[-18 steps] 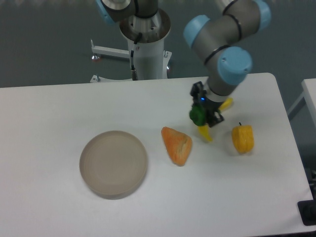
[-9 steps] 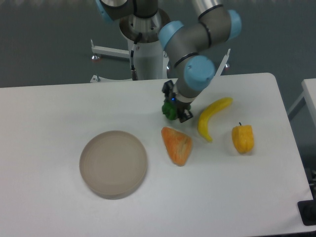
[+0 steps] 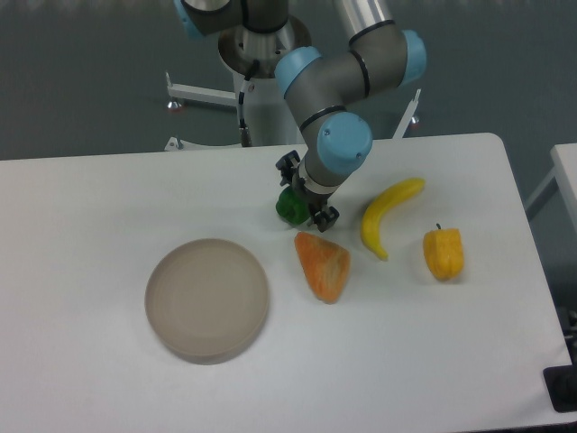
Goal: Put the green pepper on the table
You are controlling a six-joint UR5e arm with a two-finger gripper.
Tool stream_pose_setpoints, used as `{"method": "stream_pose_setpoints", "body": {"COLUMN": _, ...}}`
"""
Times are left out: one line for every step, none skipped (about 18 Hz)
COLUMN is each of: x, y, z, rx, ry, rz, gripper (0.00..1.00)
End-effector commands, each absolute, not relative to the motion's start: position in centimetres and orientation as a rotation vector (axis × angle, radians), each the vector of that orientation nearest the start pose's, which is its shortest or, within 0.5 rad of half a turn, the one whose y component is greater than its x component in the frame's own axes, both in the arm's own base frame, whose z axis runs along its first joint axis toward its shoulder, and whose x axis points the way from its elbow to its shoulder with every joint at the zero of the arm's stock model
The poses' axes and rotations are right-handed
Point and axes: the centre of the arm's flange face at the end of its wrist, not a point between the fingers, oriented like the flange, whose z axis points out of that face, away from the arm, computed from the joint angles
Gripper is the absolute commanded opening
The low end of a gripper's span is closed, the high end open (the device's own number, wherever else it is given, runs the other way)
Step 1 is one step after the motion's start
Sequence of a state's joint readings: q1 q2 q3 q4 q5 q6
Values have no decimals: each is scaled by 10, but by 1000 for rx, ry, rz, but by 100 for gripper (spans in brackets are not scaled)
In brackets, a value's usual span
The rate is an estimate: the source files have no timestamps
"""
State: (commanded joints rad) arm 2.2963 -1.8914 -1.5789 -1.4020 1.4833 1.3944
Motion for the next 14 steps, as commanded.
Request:
{"method": "stream_pose_setpoints", "body": {"x": -293, "y": 538, "z": 338, "rx": -2948, "ry": 1017, "rz": -245, "gripper": 100}}
{"method": "stream_pose_setpoints", "body": {"x": -302, "y": 543, "z": 349, "rx": -2939, "ry": 1016, "rz": -207, "gripper": 100}}
{"method": "stream_pose_setpoints", "body": {"x": -308, "y": 549, "z": 356, "rx": -2937, "ry": 1018, "rz": -174, "gripper": 100}}
{"method": "stream_pose_setpoints", "body": {"x": -317, "y": 558, "z": 359, "rx": -2931, "ry": 1014, "rz": -150, "gripper": 100}}
{"method": "stream_pose_setpoints", "body": {"x": -325, "y": 567, "z": 366, "rx": -2923, "ry": 1015, "rz": -122, "gripper": 100}}
{"method": "stream_pose_setpoints", "body": {"x": -335, "y": 577, "z": 370, "rx": -2922, "ry": 1016, "rz": -91, "gripper": 100}}
{"method": "stream_pose_setpoints", "body": {"x": -345, "y": 585, "z": 372, "rx": -2931, "ry": 1020, "rz": -57, "gripper": 100}}
{"method": "stream_pose_setpoints", "body": {"x": -355, "y": 593, "z": 373, "rx": -2947, "ry": 1029, "rz": -23, "gripper": 100}}
{"method": "stream_pose_setpoints", "body": {"x": -365, "y": 599, "z": 370, "rx": -2972, "ry": 1040, "rz": 9, "gripper": 100}}
{"method": "stream_pose_setpoints", "body": {"x": -373, "y": 605, "z": 366, "rx": -2988, "ry": 1064, "rz": 37, "gripper": 100}}
{"method": "stream_pose_setpoints", "body": {"x": -379, "y": 609, "z": 367, "rx": -2979, "ry": 1091, "rz": 56, "gripper": 100}}
{"method": "stream_pose_setpoints", "body": {"x": -382, "y": 612, "z": 368, "rx": -2960, "ry": 1135, "rz": 64, "gripper": 100}}
{"method": "stream_pose_setpoints", "body": {"x": -388, "y": 614, "z": 367, "rx": -2939, "ry": 1184, "rz": 67, "gripper": 100}}
{"method": "stream_pose_setpoints", "body": {"x": -396, "y": 611, "z": 364, "rx": -2940, "ry": 1190, "rz": 63, "gripper": 100}}
